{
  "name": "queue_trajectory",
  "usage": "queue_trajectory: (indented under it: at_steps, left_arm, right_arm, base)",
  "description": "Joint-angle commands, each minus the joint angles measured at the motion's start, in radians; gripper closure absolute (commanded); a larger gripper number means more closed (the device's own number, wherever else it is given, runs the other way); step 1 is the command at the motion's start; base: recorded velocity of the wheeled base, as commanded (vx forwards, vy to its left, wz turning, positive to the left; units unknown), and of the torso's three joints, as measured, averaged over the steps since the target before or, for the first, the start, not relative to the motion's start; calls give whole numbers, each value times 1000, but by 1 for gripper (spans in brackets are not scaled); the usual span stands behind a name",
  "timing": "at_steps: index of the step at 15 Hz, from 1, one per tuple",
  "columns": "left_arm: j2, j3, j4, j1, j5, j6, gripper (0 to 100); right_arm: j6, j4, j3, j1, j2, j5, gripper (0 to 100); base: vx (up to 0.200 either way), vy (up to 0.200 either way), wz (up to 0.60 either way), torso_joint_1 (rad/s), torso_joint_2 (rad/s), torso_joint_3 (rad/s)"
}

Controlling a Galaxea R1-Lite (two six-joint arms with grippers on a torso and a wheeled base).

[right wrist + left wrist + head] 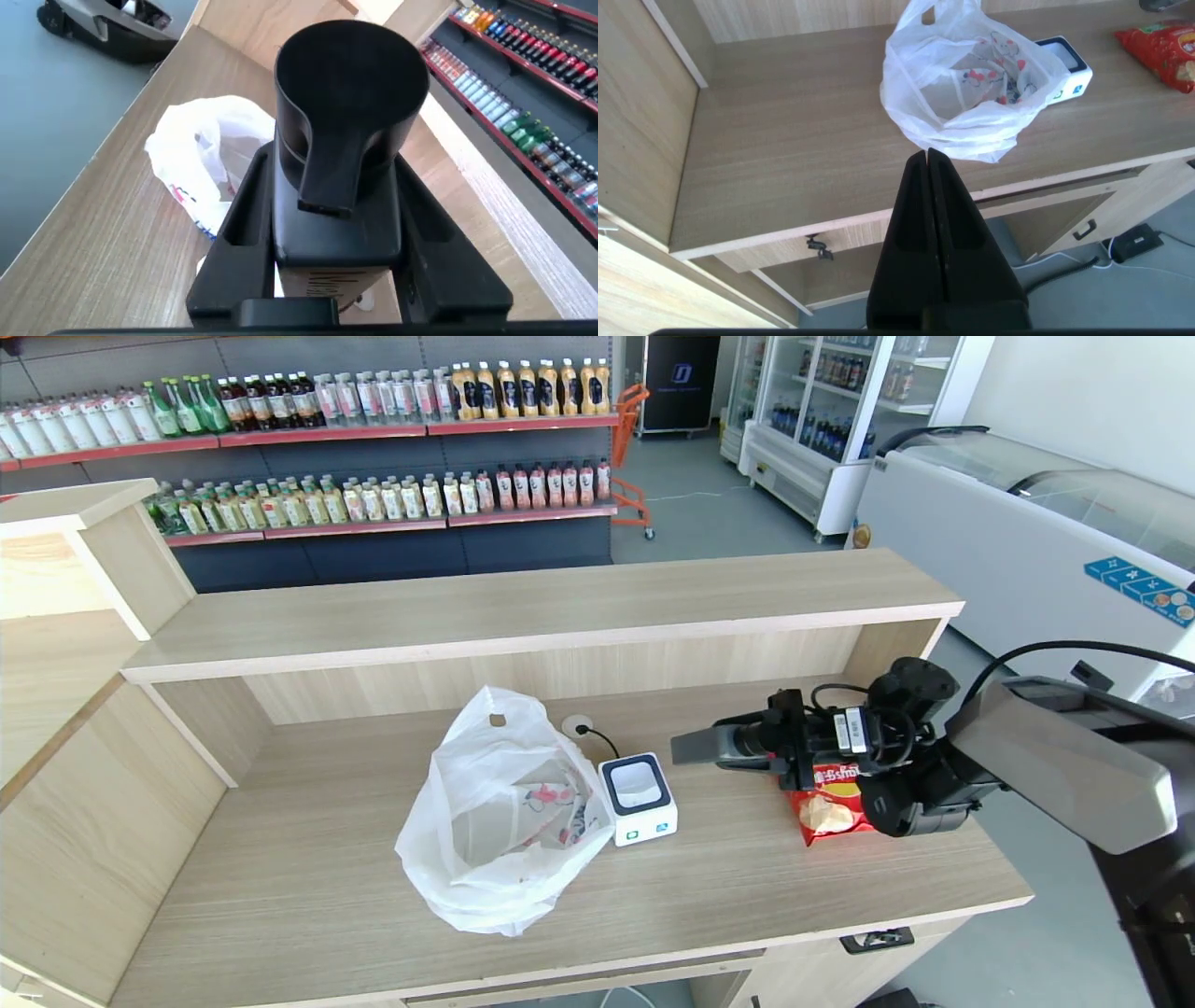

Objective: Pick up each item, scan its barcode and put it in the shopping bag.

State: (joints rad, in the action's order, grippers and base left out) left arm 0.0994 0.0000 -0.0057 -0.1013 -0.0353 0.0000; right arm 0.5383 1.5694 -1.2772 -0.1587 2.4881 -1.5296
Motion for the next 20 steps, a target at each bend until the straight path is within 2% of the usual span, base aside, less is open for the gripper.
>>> queue_trajectory:
  at_steps: [1,12,16,20]
  left_arm:
    - [0,0,0,0,0,0,100]
    - [0,0,0,0,0,0,100]
    - [0,0,0,0,0,0,100]
    - [0,0,0,0,0,0,100]
  right_arm:
    - [6,1,-7,-30,31,-41,100]
    - [46,1,-114,-58,181,-41,100]
    - [54,1,-195,-59,216,-41,100]
    - [65,1,-205,-58,224,-41,100]
  base:
    - [0,0,0,0,0,0]
    - [0,0,0,0,0,0]
    - [0,0,0,0,0,0]
    - [0,0,0,0,0,0]
